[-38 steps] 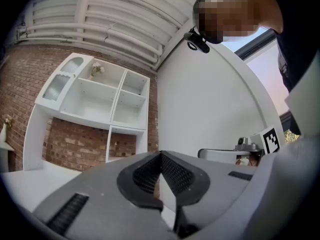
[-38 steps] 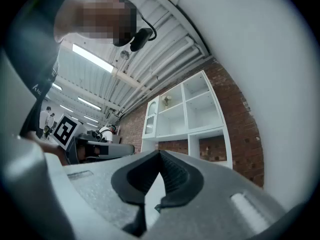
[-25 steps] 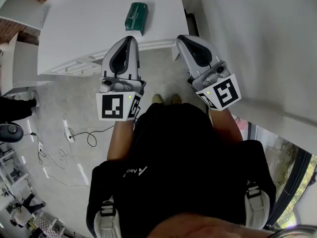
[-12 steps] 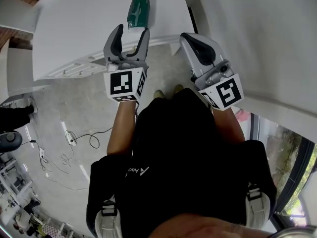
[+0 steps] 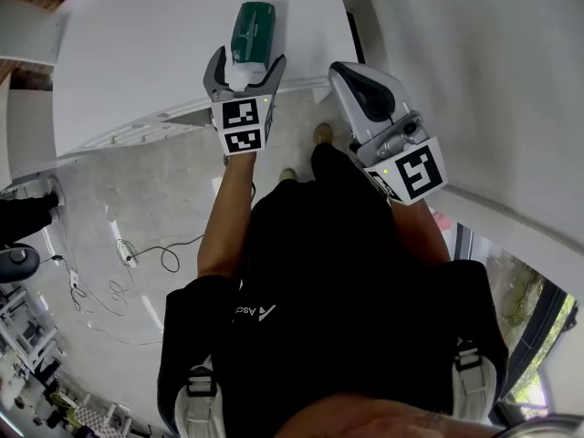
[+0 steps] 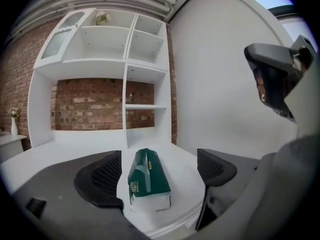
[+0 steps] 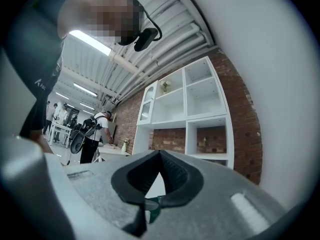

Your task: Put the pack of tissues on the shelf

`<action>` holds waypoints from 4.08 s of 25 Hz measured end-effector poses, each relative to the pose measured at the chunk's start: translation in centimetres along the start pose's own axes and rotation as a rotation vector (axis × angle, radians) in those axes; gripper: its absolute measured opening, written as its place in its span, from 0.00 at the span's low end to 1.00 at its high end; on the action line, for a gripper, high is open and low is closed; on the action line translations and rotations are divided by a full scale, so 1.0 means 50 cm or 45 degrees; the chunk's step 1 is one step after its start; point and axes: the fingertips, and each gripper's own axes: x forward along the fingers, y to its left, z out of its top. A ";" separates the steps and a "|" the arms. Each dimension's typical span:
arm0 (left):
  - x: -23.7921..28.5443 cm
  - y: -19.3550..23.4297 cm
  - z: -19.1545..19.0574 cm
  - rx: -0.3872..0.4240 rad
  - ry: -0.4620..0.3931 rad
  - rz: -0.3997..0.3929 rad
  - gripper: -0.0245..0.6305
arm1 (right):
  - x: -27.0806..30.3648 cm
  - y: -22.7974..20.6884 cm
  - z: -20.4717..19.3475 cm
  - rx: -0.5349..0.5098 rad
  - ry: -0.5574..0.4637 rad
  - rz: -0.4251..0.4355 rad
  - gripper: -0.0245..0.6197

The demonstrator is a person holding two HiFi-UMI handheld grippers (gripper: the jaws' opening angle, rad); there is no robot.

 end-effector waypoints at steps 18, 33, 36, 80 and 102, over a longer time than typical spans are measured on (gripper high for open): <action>0.205 0.060 -0.223 -0.032 0.452 0.116 0.62 | 0.090 -0.244 -0.100 0.079 -0.012 0.136 0.04; 0.182 0.046 0.010 -0.050 0.172 0.252 0.42 | 0.133 -0.381 -0.122 0.130 -0.063 0.194 0.04; 0.183 0.045 0.124 -0.048 0.067 0.245 0.42 | 0.147 -0.388 -0.116 0.132 -0.063 0.188 0.04; 0.661 0.284 0.481 -0.057 0.166 0.392 0.48 | 0.204 -0.476 -0.139 0.266 -0.063 0.079 0.04; 0.560 0.252 0.567 0.191 -0.249 0.479 0.77 | 0.184 -0.444 -0.131 0.209 -0.022 0.084 0.04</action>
